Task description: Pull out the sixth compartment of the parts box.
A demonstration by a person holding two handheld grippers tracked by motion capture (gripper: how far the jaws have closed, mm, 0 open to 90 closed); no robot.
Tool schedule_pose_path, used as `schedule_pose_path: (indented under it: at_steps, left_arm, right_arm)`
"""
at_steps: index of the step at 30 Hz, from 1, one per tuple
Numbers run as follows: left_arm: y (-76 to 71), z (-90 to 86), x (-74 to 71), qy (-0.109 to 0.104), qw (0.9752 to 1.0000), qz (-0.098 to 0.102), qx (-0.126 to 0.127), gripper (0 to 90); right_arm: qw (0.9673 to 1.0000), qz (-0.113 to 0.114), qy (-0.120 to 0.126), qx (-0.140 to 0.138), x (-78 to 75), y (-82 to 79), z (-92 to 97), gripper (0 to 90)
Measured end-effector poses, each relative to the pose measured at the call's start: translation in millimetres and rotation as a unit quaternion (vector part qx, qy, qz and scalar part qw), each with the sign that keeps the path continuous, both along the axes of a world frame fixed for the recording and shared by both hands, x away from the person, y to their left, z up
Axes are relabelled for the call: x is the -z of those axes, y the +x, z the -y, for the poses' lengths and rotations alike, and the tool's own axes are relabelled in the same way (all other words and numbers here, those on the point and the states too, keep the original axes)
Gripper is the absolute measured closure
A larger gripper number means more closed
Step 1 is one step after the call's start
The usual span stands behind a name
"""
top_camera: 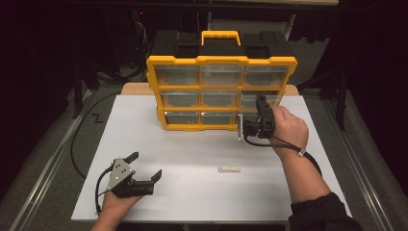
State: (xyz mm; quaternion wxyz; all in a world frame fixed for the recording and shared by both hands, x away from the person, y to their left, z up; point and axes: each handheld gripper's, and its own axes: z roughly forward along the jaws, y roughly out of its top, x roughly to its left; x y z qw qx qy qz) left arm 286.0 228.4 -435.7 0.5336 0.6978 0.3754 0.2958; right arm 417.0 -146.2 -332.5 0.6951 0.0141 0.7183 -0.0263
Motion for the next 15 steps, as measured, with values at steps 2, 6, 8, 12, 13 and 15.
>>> schedule_pose_path:
  at_steps: [2, 6, 8, 12, 13, 15]
  left_arm:
    - [0.1, 0.2, -0.2, 0.002, 1.0, 0.001, 0.001, 0.5]
    - [0.0, 0.4, -0.1, 0.003, 1.0, 0.001, 0.002, 0.5]
    - [0.0, 0.6, -0.1, 0.003, 1.0, 0.001, 0.003, 0.5]
    - [0.2, 1.2, 0.0, 0.004, 1.0, 0.001, 0.004, 0.5]
    - [0.1, 1.3, -0.1, 0.004, 1.0, 0.001, 0.005, 0.5]
    - [0.1, 1.3, -0.2, 0.004, 1.0, 0.001, 0.004, 0.5]
  right_arm:
    - [1.0, 0.0, -0.002, -0.001, -0.2, -3.6, 0.4, 80.6]
    - [1.0, -0.001, -0.001, -0.002, 0.1, -12.4, 1.9, 80.6]
    - [1.0, 0.0, 0.004, -0.003, 1.2, -15.0, 2.6, 80.6]
    - [1.0, 0.001, 0.002, -0.005, 1.8, -21.6, 4.1, 80.6]
    - [1.0, 0.001, 0.002, -0.006, 1.8, -23.0, 4.3, 80.7]
    - [0.9999, 0.003, -0.002, -0.009, 1.2, -25.5, 4.8, 80.7]
